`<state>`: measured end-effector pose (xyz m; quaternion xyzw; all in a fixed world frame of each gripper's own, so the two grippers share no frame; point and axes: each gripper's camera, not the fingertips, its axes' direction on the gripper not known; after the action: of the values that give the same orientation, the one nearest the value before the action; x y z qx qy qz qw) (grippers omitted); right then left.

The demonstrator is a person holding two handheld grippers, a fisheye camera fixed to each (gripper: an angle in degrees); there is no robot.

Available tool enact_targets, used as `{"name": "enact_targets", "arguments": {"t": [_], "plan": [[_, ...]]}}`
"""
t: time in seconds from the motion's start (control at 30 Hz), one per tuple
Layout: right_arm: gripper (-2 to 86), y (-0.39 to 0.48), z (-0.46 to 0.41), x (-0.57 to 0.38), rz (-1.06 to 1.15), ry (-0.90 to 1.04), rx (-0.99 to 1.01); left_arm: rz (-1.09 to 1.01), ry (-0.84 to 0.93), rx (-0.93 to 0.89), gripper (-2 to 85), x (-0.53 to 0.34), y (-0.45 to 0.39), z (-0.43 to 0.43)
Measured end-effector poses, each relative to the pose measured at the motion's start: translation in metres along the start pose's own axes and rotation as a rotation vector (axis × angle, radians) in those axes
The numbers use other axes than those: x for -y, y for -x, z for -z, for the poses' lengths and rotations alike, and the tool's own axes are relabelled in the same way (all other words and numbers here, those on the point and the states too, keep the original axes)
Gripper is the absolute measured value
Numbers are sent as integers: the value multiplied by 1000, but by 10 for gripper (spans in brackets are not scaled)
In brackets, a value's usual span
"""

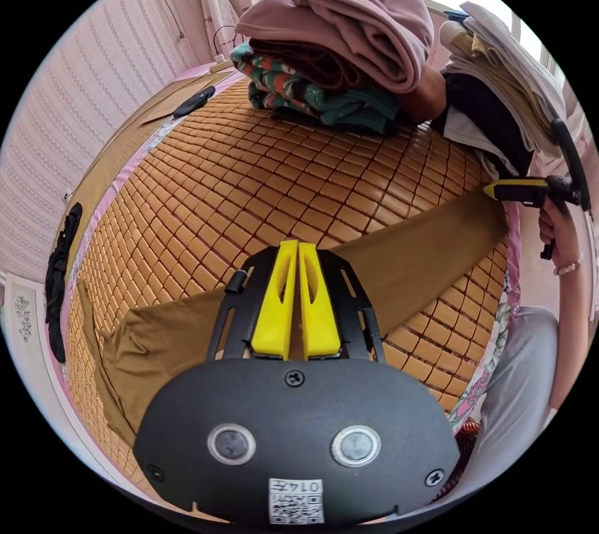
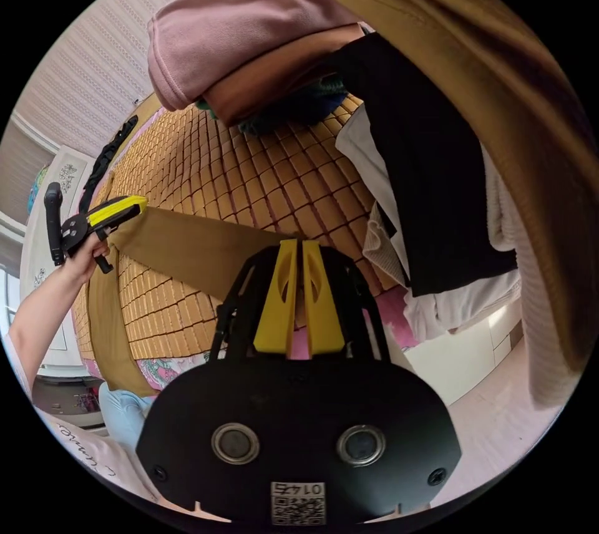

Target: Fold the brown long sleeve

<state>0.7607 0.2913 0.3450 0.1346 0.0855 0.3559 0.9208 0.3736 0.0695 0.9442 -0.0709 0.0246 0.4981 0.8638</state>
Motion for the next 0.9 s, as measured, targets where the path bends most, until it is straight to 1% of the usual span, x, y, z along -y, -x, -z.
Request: {"name": "enact_targets", "arguments": {"t": [0.07, 0.1, 0.13, 0.17, 0.3, 0.37, 0.4, 0.43, 0.47, 0.5, 0.53, 0.57, 0.6, 0.7, 0.77, 0.8, 0.87, 0.9], "plan": [[-5, 5, 6, -1, 15, -34, -47, 43, -58, 24, -9, 8, 6, 5], [-5, 10, 11, -3, 31, -96, -84, 46, -70, 33, -9, 9, 7, 5], [-6, 12, 14, -4, 36, -124, -98, 37, -74, 43, -8, 11, 7, 3], [-5, 14, 17, -5, 44, -154, -106, 22, -40, 37, -7, 13, 6, -3], [-2, 12, 9, -5, 39, -87, -80, -42, -21, -46, 7, 10, 1, 6], [0, 9, 10, -6, 16, -85, -60, -26, -29, -70, 89, 1, -3, 17], [0, 7, 12, -7, 0, -93, -41, -29, -26, -71, 114, -2, -4, 17], [1, 7, 13, -7, -5, -95, -32, -10, 6, -47, 142, -5, -6, 13], [1, 7, 13, -8, -2, -91, -18, 2, 68, -20, 146, -7, -6, 2], [1, 10, 10, -8, 10, -72, -16, 10, 109, -5, 133, -7, -5, -5], [1, 11, 9, -8, 18, -58, -21, 11, 81, -81, 107, -8, -1, -4], [1, 15, 5, -8, 28, -32, -41, 37, 92, -114, 43, -6, 5, -4], [0, 17, 3, -9, 30, -22, -57, 54, 102, -113, 11, -4, 7, -5], [-1, 19, 10, -11, -6, -70, -59, 51, 64, -106, -4, 4, 11, 2], [-1, 21, 12, -12, -11, -89, -69, 39, 39, -63, -7, 9, 11, 7], [0, 23, 11, -12, -13, -82, -88, 40, 40, -60, -7, 10, 11, 7], [2, 28, 7, -11, -13, -65, -115, 22, 102, -69, -7, 9, 10, -6], [4, 32, 6, -11, -9, -65, -124, 21, 77, -62, -6, 8, 10, -3]]}}
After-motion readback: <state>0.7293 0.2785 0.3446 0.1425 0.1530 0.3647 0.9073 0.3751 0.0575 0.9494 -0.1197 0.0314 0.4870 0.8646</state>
